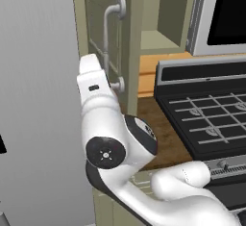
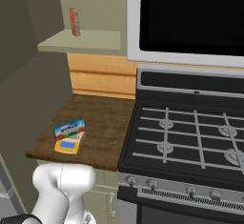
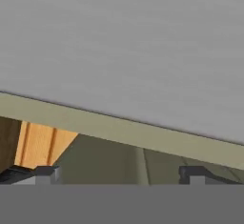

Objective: Pick the boxed food and place it on the digital scale for weighing, and close the cabinet.

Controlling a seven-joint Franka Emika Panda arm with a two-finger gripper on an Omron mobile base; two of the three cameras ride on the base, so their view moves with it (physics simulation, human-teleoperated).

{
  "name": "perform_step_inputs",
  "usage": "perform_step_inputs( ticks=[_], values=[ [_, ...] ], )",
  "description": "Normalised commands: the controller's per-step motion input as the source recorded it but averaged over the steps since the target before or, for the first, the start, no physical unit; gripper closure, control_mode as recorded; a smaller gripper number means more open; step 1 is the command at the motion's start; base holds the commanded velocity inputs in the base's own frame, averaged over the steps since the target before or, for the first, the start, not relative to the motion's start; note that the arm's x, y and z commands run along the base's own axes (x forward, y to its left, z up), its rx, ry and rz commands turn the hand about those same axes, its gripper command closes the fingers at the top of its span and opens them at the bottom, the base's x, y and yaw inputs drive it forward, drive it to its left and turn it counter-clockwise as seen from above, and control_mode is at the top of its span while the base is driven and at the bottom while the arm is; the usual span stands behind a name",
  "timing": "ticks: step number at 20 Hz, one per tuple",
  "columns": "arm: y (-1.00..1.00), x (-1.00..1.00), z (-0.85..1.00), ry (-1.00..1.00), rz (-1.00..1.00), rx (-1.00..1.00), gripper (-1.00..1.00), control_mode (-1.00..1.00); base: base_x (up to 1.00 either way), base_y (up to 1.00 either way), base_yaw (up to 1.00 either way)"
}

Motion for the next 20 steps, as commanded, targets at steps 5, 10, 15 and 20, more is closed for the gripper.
perform_step_inputs(
  ticks=[5,10,15,20],
  values=[
    [-1.0,0.34,0.04,-0.1,0.0,0.06,-1.0,-1.0,0.0,0.0,0.0],
    [-1.0,0.0,0.28,-0.22,0.0,0.09,-1.0,-1.0,0.0,0.0,0.0],
    [-1.0,0.0,0.37,-0.22,0.0,0.11,-1.0,-1.0,0.0,0.0,0.0],
    [-1.0,0.05,0.3,-0.08,0.0,0.15,-1.0,-1.0,0.0,0.0,0.0]
  ],
)
